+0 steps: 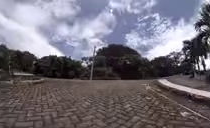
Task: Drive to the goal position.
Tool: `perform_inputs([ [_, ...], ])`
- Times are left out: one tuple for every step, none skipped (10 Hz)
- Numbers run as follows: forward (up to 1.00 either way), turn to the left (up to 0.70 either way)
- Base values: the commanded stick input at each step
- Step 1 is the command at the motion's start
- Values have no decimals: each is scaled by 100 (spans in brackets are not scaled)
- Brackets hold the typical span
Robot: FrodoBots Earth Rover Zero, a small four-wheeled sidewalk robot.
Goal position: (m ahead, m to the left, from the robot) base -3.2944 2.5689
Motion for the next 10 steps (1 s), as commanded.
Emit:
perform_inputs([
  [100,0],
  [100,0],
  [100,0],
  [100,0],
  [100,0],
  [100,0],
  [100,0],
  [100,0],
  [100,0],
  [100,0],
])
